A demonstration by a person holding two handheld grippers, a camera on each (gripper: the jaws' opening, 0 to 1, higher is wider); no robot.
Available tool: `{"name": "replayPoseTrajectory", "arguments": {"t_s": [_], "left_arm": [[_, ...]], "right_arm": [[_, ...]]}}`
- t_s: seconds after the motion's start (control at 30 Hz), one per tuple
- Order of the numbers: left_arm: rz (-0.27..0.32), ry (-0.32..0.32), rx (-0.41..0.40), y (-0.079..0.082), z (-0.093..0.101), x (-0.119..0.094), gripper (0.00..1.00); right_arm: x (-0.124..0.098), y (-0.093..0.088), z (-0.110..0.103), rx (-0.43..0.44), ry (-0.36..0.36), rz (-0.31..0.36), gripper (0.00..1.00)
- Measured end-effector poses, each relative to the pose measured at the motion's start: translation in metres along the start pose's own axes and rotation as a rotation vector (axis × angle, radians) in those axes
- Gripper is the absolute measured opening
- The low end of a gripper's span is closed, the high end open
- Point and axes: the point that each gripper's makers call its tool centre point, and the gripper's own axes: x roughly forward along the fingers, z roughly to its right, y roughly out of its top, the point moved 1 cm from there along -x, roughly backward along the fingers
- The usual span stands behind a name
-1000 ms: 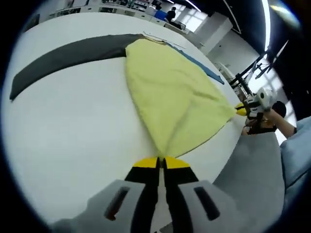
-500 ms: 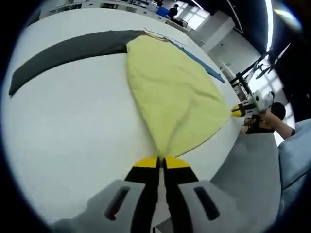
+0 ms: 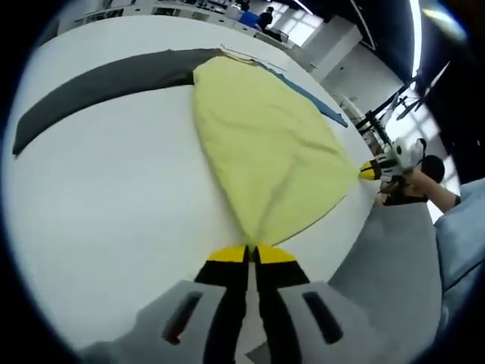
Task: Fold the garment on the visible template until the final outline fits inside the template.
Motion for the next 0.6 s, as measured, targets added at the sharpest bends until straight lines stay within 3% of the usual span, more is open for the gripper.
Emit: {"name": "replayPoseTrajectory", "arguments": {"t_s": [0.07, 0.23, 0.37, 0.5, 0.6], "left_arm": [[0.029, -0.017, 0.022, 0.002, 0.004, -0.001, 0.07], [0.078, 0.011, 0.165, 0.007, 0.005, -0.009, 0.29], [0.164, 0.055, 0.262, 0.021, 0.003, -0.017, 0.48], [0.257, 0.074, 0.326, 0.041, 0.009, -0.027, 0.66], [0.285, 0.083, 0.356, 0.05, 0.011, -0.033, 0.77]], "right_arm": [[-0.002, 0.0, 0.001, 0.043, -0.006, 0.022, 0.05], [-0.011, -0.002, 0.006, 0.096, -0.05, 0.077, 0.37], [-0.02, 0.007, 0.012, 0.2, -0.062, 0.172, 0.52], [-0.031, 0.02, 0.029, 0.247, -0.124, 0.29, 0.71], [-0.041, 0.031, 0.039, 0.299, -0.139, 0.369, 0.79]]}}
